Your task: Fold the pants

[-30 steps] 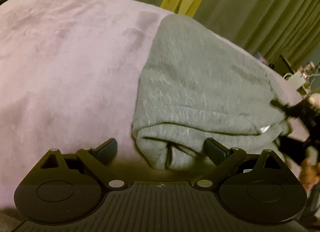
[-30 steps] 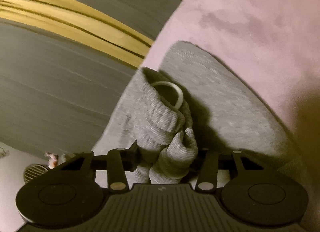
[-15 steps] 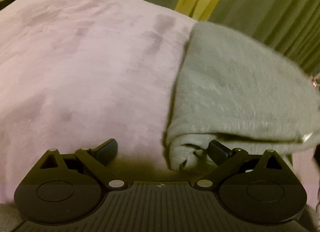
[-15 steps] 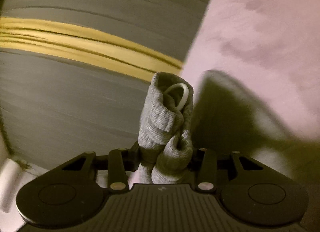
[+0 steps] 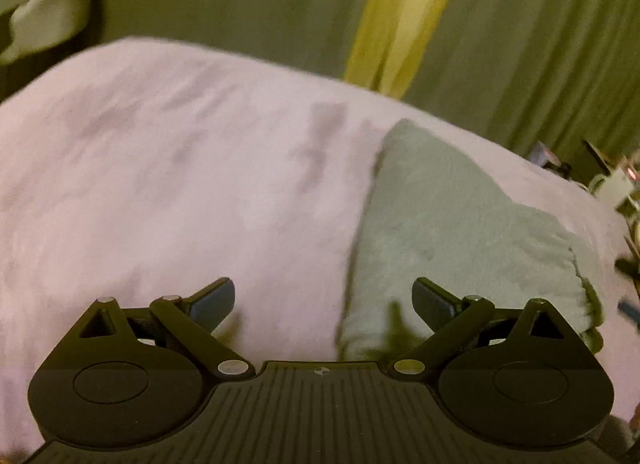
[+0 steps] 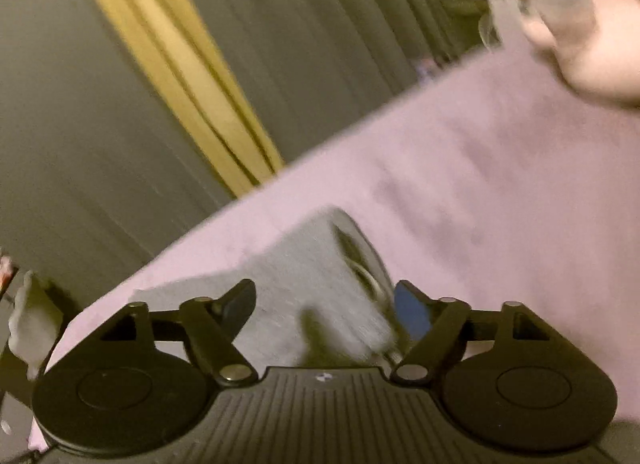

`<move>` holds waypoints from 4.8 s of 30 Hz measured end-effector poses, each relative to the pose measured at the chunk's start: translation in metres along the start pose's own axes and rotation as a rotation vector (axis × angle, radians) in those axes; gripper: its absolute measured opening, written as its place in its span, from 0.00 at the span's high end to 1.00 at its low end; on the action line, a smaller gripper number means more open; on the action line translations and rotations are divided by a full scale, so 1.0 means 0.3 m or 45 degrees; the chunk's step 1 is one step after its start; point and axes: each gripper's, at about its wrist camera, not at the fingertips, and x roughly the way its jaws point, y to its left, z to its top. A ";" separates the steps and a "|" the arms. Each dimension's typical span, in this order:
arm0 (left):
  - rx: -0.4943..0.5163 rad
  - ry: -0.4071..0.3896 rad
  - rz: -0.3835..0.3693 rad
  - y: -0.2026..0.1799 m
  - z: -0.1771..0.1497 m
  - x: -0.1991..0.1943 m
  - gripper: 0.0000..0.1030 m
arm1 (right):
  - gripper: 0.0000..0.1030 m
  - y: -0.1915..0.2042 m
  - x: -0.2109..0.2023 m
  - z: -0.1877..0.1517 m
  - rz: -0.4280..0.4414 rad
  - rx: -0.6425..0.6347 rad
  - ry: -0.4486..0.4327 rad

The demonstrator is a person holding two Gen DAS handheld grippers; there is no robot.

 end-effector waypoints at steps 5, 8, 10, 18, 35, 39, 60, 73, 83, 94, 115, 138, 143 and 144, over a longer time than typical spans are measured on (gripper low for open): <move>0.131 0.041 -0.017 -0.122 0.031 0.100 0.03 | 0.04 0.016 0.036 -0.029 0.289 0.018 0.017; 0.206 0.108 0.029 -0.175 0.008 0.166 0.03 | 0.04 -0.031 0.121 -0.081 0.283 0.032 0.151; 0.259 0.122 0.080 -0.190 -0.017 0.199 0.03 | 0.04 -0.041 0.128 -0.095 0.313 -0.055 0.117; 0.205 0.130 0.078 -0.158 -0.061 0.231 0.01 | 0.04 0.055 0.118 -0.167 0.275 -0.419 0.162; 0.127 0.098 0.032 -0.092 -0.120 0.232 0.00 | 0.04 0.190 0.137 -0.298 0.006 -0.918 0.150; 0.082 0.129 0.019 -0.071 -0.116 0.212 0.00 | 0.04 0.191 0.138 -0.281 0.026 -0.880 0.171; 0.509 0.021 0.182 -0.319 0.299 0.467 0.00 | 0.04 -0.097 0.219 -0.114 -0.169 -0.225 0.151; 0.256 0.039 -0.013 -0.095 0.275 0.455 0.00 | 0.04 -0.196 0.272 -0.098 0.001 0.036 0.273; -0.020 0.321 -0.447 0.099 0.127 0.406 0.00 | 0.04 -0.248 0.336 -0.049 0.146 0.147 0.417; 0.042 0.534 -0.676 0.031 0.142 0.531 0.00 | 0.04 -0.536 0.473 0.043 0.677 0.523 0.759; -0.072 0.708 -0.892 0.034 0.203 0.662 0.00 | 0.04 -0.272 0.622 0.056 0.740 0.226 0.860; 0.217 0.639 -0.712 -0.155 0.177 0.646 0.00 | 0.04 -0.209 0.504 -0.083 0.660 0.133 0.672; 0.243 0.612 -0.647 -0.199 0.162 0.629 0.00 | 0.14 -0.180 0.490 -0.099 0.617 0.093 0.654; 0.265 0.598 -0.634 -0.210 0.157 0.623 0.00 | 0.18 -0.175 0.489 -0.100 0.596 0.086 0.649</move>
